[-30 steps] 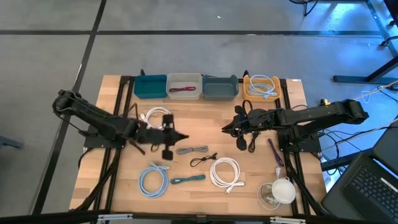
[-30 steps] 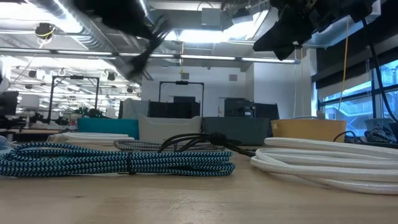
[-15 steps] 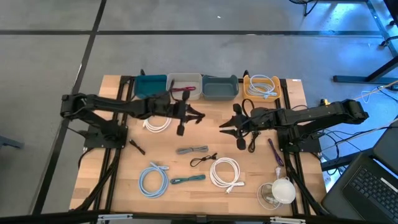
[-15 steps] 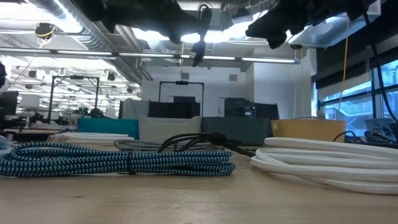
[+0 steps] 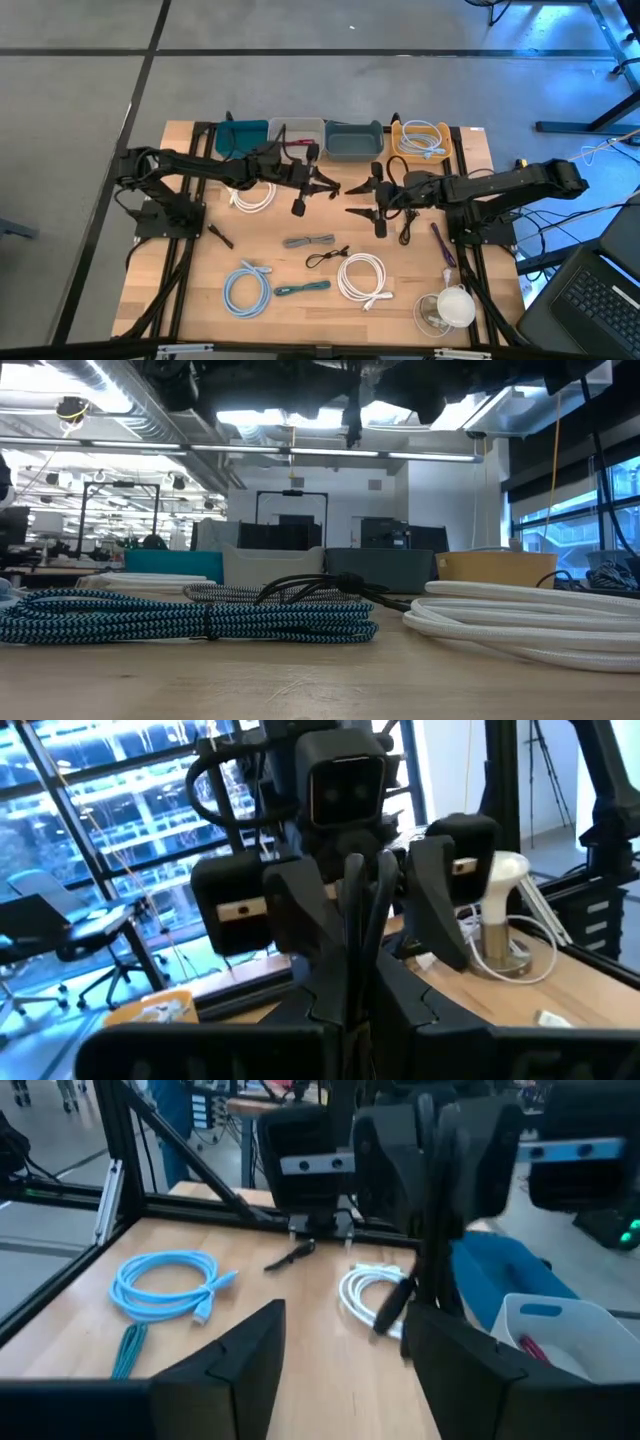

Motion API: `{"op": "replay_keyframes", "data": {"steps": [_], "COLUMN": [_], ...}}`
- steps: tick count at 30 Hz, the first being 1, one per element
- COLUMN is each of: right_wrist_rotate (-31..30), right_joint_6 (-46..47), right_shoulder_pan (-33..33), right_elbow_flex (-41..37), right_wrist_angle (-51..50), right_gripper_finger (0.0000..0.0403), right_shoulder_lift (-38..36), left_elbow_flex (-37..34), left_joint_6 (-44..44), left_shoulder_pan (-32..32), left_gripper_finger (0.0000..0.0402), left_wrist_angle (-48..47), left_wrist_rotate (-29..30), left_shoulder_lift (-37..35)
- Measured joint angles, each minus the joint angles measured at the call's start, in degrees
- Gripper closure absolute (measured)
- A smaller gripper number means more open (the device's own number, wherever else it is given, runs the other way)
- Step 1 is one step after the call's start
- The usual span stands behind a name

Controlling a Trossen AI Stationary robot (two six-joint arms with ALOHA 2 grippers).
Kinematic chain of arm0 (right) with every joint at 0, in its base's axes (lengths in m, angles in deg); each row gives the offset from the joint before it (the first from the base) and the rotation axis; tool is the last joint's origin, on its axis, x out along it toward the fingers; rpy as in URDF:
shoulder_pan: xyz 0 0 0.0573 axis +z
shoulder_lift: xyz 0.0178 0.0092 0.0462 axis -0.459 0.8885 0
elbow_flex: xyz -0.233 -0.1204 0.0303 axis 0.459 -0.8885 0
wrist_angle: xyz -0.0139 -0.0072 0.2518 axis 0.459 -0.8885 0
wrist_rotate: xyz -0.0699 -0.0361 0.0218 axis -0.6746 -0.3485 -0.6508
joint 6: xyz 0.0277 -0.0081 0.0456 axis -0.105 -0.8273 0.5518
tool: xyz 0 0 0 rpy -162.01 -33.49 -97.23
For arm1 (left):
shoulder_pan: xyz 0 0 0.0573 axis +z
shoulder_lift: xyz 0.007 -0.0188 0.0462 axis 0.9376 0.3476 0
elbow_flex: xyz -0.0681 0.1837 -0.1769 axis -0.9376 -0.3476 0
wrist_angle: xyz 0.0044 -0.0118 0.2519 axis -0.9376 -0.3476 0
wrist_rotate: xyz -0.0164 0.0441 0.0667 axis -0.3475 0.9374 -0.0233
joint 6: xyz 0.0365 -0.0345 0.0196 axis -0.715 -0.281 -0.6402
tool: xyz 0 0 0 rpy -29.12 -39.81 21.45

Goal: Pick & Place USB Port
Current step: Put the black USB cable into the dark blue bin

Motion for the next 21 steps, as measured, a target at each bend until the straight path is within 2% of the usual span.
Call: {"op": "replay_keyframes", "data": {"steps": [5,15,21], "right_wrist_rotate": [0.16,0.62,-1.21], "right_joint_6": [-1.04,-2.63,-2.68], "right_shoulder_pan": [-0.60,-2.21,-2.40], "right_elbow_flex": [0.00,-0.07,-0.04], "right_wrist_angle": [3.18,5.61,2.62], "right_gripper_finger": [0.0191,0.0213,0.0229], "right_shoulder_lift": [1.93,3.62,2.32], "left_elbow_flex": [3.49,5.02,5.13], "left_joint_6": [-0.16,0.08,-1.10], "left_shoulder_pan": [-0.10,0.01,0.65], "left_gripper_finger": [0.0385,0.0385,0.0385], "left_wrist_angle": [0.08,-0.59,-8.44], "left_wrist_rotate": [-3.40,-3.87,0.30], "left_shoulder_lift": [2.39,4.21,1.74]}}
